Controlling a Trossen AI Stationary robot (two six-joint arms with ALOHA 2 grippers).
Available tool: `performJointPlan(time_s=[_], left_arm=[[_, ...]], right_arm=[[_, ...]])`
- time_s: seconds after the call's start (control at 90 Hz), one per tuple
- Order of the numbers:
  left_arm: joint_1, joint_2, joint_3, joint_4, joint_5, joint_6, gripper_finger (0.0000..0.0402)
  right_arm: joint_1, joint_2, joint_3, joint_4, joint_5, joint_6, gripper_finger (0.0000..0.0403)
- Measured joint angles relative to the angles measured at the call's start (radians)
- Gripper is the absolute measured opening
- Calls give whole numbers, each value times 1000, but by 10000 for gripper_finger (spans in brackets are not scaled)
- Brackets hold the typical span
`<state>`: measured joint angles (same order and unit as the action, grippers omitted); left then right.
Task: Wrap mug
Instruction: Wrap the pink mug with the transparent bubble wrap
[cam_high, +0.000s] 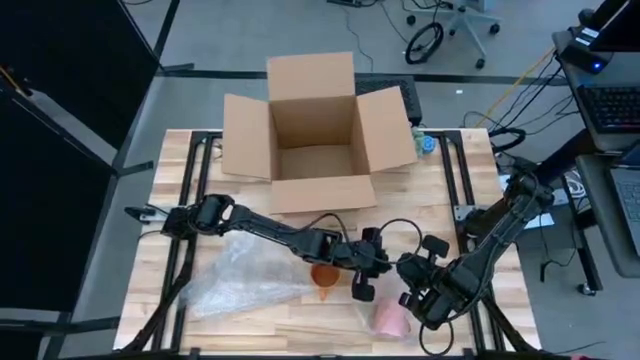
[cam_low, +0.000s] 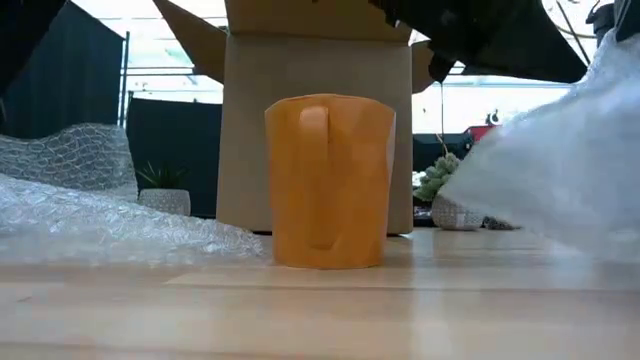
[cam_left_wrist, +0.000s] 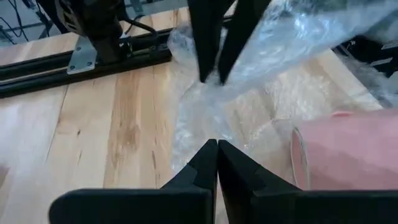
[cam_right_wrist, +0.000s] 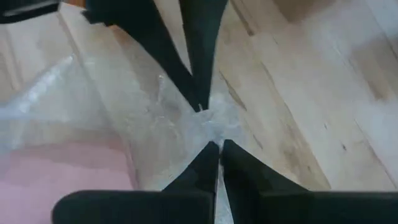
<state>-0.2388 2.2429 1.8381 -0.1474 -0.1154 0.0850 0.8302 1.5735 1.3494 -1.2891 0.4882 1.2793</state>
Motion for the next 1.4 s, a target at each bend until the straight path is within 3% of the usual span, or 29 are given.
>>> performJointPlan(time_s=[0.278,0.444,0.544,0.8,0.944,1.2,1.4], left_arm=[[-87,-2,67,-72,-4,0,0],[-190,-2,88,-75,-70,-17,0],[-233,-2,88,-80,-98,-71,0],[-291,-1,88,-32,-153,-184,0],[-342,37,89,34,-172,-209,0],[-394,83,128,67,-349,-199,0],[-425,124,226,70,-373,-41,0]], right_arm=[[5,0,0,16,-16,-6,4],[6,0,0,34,25,-12,8],[5,0,0,49,8,-31,35],[19,0,0,92,8,-20,156],[46,3,-19,108,19,-6,202],[105,4,-137,198,41,105,221],[143,4,-222,317,43,148,216]])
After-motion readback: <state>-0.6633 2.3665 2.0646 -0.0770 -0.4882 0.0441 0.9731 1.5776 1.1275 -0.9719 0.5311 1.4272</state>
